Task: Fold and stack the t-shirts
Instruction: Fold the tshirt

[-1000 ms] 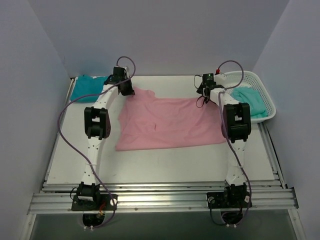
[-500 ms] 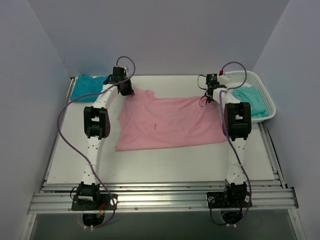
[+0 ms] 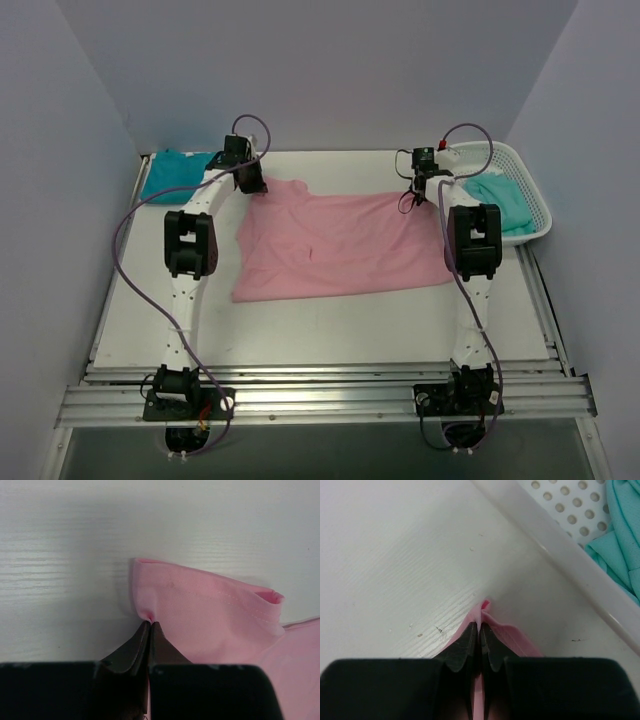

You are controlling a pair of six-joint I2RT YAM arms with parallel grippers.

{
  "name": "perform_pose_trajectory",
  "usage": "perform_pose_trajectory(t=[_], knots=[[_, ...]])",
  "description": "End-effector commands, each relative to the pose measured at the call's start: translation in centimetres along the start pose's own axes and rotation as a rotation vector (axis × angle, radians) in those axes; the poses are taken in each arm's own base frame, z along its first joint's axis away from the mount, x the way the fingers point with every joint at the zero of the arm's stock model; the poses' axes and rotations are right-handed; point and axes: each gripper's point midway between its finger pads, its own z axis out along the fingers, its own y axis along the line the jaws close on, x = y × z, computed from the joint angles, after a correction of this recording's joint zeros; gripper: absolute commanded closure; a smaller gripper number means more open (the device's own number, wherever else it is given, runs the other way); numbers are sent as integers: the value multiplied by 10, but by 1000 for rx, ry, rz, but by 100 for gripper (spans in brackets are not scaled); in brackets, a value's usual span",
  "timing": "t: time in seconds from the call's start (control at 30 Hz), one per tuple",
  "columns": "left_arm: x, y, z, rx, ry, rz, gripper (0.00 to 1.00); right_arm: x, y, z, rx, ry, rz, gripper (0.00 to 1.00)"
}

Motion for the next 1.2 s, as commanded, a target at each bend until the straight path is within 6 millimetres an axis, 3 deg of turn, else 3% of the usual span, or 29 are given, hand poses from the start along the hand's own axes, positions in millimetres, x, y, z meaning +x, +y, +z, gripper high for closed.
perform_pose_trajectory(t=[0.0, 0.33, 0.67, 0.83, 0.9, 0.93, 0.97, 1.03, 1.17], knots=[[-28, -9, -23, 24, -77, 39, 98, -18, 2, -12, -6, -25, 10, 100], [-48, -24, -43, 55, -149, 72, 98, -40, 8, -47, -60, -70, 16, 100], [-71, -48, -78, 82, -246, 147, 98, -58, 13, -83, -106, -109, 28, 100], [-57, -64, -90, 68, -261, 220, 98, -54, 4, -97, -96, -116, 22, 100], [-64, -73, -105, 62, -303, 242, 98, -56, 0, -104, -88, -125, 25, 100], [-51, -75, -103, 59, -284, 253, 98, -49, -5, -104, -77, -114, 16, 100], [-60, -79, -117, 48, -322, 264, 98, -52, -8, -109, -75, -121, 20, 100], [-48, -75, -120, 29, -308, 271, 98, -46, -18, -110, -51, -117, 14, 100], [-44, -70, -146, -9, -347, 259, 98, -45, -35, -119, -13, -130, 15, 100]])
